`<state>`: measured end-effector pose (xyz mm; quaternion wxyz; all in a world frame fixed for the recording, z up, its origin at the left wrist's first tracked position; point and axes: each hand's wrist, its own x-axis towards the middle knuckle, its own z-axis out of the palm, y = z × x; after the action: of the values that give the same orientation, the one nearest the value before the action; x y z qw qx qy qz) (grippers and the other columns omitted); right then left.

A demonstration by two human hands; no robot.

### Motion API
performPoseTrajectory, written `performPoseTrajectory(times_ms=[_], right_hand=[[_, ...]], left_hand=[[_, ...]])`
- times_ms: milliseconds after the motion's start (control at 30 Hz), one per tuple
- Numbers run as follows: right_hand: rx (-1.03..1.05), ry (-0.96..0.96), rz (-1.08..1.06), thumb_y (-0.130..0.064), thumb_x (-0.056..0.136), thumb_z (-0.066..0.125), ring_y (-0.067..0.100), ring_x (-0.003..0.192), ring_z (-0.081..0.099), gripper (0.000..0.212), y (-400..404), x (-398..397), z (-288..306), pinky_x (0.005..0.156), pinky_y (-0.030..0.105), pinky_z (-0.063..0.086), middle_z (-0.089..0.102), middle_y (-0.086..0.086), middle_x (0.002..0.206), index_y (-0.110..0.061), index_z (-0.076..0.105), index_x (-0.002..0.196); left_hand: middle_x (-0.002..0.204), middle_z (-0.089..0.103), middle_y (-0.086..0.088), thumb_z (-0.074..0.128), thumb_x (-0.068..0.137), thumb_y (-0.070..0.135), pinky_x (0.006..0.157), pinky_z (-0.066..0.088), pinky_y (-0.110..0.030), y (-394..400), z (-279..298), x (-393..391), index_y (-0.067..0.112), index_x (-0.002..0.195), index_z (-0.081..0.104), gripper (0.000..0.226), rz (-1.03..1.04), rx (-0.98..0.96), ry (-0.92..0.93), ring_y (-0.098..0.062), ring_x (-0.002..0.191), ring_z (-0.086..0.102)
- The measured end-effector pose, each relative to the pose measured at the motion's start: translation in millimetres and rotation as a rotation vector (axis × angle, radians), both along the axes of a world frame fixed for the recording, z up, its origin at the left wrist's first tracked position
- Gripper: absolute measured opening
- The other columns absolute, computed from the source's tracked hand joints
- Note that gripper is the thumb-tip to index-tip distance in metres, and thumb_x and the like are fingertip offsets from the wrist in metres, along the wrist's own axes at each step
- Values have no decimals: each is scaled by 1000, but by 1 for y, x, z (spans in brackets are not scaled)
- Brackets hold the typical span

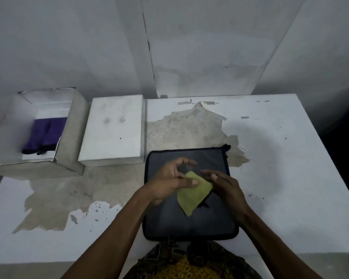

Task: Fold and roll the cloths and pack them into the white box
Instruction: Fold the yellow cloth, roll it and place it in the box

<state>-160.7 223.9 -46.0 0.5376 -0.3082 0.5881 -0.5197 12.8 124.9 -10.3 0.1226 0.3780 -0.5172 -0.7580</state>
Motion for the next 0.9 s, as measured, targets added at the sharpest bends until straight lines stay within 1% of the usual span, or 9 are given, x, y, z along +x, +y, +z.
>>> performPoseTrajectory(times_ms=[100, 167, 233, 367, 533, 700, 767, 833, 900], right_hand=[[-78, -148, 62, -28, 97, 40, 30, 114, 63, 39, -14, 6, 20, 87, 30, 55, 68, 12, 120, -7, 64, 119], [-160, -166, 94, -31, 94, 46, 34, 117, 60, 43, -24, 11, 36, 93, 39, 53, 64, 16, 125, -5, 58, 126], [-225, -163, 107, -25, 87, 59, 34, 120, 58, 48, -33, 16, 51, 97, 46, 50, 62, 16, 129, -5, 53, 131], [-306, -100, 126, -17, 75, 76, 26, 116, 63, 58, -46, 30, 80, 87, 34, 55, 65, 8, 125, -15, 56, 128], [-324, -60, 64, -9, 73, 78, 25, 99, 70, 40, -60, 46, 102, 70, 30, 58, 71, 10, 107, -15, 63, 109], [-360, -32, 57, -7, 79, 72, 21, 102, 68, 42, -73, 68, 110, 77, 30, 58, 70, 6, 111, -21, 58, 117], [-366, -28, 57, -10, 82, 68, 23, 104, 67, 41, -76, 77, 110, 81, 35, 58, 68, 8, 113, -20, 55, 120], [-364, -2, 88, -11, 86, 65, 23, 107, 66, 41, -78, 83, 111, 84, 38, 58, 66, 7, 118, -19, 52, 124], [-342, 26, 141, -12, 89, 63, 20, 108, 66, 41, -79, 87, 111, 83, 34, 58, 66, 2, 121, -23, 51, 128]], left_hand=[[93, 72, -23, 74, 72, 0, 79, 58, -35, -11, 27, 4, 11, 118, 59, 50, 97, 9, 147, -28, 86, 69], [93, 72, -22, 75, 69, 0, 77, 58, -34, -18, 47, 9, 11, 116, 60, 51, 139, -37, 201, -29, 87, 70], [93, 72, -22, 75, 69, 0, 77, 58, -35, -23, 65, 11, 13, 114, 61, 49, 191, -85, 249, -30, 86, 70], [85, 73, -16, 72, 72, -7, 69, 58, -31, -32, 90, 12, 13, 110, 63, 44, 328, -145, 347, -24, 78, 70], [83, 73, -14, 73, 71, -2, 67, 58, -35, -40, 108, 14, 18, 104, 66, 39, 403, -246, 370, -26, 74, 70], [92, 72, -22, 73, 72, -1, 75, 58, -42, -41, 115, 16, 15, 109, 64, 41, 483, -249, 423, -32, 83, 69], [93, 72, -23, 73, 72, -1, 74, 59, -40, -43, 117, 19, 12, 112, 62, 43, 511, -242, 429, -31, 84, 69], [91, 73, -21, 73, 72, -1, 70, 58, -35, -49, 120, 27, 12, 113, 61, 44, 516, -251, 387, -28, 82, 69], [90, 73, -20, 75, 73, -1, 68, 57, -33, -56, 122, 41, 15, 111, 62, 43, 483, -274, 299, -27, 80, 70]])
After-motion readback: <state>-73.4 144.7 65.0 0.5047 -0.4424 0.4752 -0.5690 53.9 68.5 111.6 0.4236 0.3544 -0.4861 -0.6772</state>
